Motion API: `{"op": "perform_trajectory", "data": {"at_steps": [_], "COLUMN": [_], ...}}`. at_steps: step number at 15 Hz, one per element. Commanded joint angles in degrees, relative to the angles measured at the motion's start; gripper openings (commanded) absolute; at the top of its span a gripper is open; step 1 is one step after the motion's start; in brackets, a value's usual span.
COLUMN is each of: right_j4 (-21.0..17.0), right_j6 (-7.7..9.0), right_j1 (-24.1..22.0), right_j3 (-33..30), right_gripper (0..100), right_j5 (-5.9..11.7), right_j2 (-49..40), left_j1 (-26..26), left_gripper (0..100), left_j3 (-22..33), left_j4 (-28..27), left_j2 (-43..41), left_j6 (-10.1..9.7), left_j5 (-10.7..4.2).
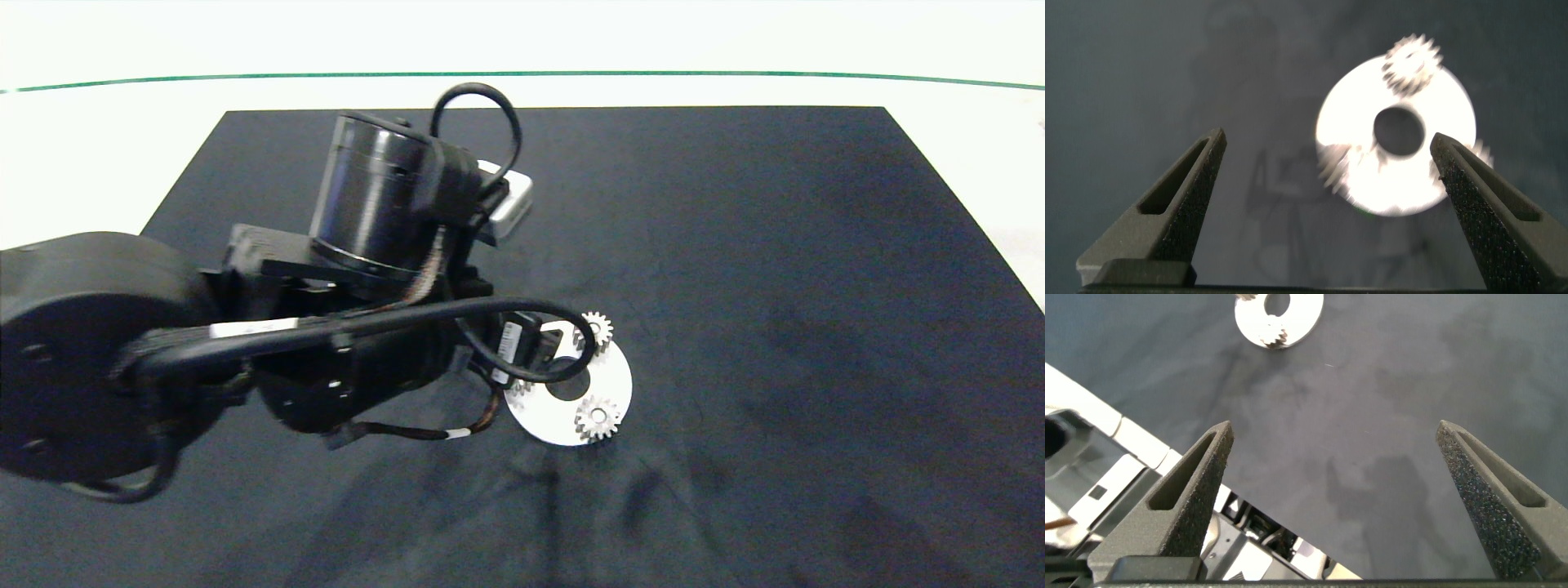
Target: Install three planetary gears onto the carrier pins
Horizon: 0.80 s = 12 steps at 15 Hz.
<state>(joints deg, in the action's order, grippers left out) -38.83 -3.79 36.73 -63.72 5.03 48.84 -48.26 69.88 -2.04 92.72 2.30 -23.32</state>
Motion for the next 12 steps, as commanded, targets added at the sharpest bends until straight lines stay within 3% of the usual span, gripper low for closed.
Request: {"op": "perform_trajectory", "data": {"at_steps": [1,2,5,7,8,9,10,12], "right_j4": [-0.3,-0.3,-0.1,0.2,0.2,0.9,3.3,10.7], "right_j6": [-0.08,-0.08,-0.43,-3.86,-4.12,-7.55,-8.69,-8.6], "right_j1": [-3.5,-5.4,-10.0,-12.5,-12.6,-12.7,-13.6,-16.7], "right_j3": [0.7,1.8,5.1,6.5,6.6,7.3,8.3,12.4], "right_gripper": [100,100,100,100,100,100,100,100], "right_j5": [-0.02,-0.02,-0.2,-0.46,-0.46,-0.38,-0.38,-0.29], "right_j2": [-1.3,-2.0,-5.9,-7.5,-7.6,-7.8,-7.8,-7.6], "left_j1": [3.3,4.9,13.8,18.2,18.4,20.4,21.8,24.7], "left_gripper": [100,100,100,100,100,100,100,100], "left_j3": [-12.2,-13.8,-17.3,-19.2,-19.3,-21.9,-23.4,-26.0], "left_j4": [-3.1,-5.6,-7.7,-8.2,-8.3,-9.0,-9.0,-9.0], "left_j2": [-20.2,-24.9,-35.7,-41.7,-42.1,-46.9,-48.8,-51.9], "left_j6": [-2.66,-3.71,-3.8,-3.71,-3.71,-3.89,-3.89,-3.8], "left_j5": [-0.15,-0.15,-0.15,-0.15,-0.15,-0.15,-0.15,-0.15]}}
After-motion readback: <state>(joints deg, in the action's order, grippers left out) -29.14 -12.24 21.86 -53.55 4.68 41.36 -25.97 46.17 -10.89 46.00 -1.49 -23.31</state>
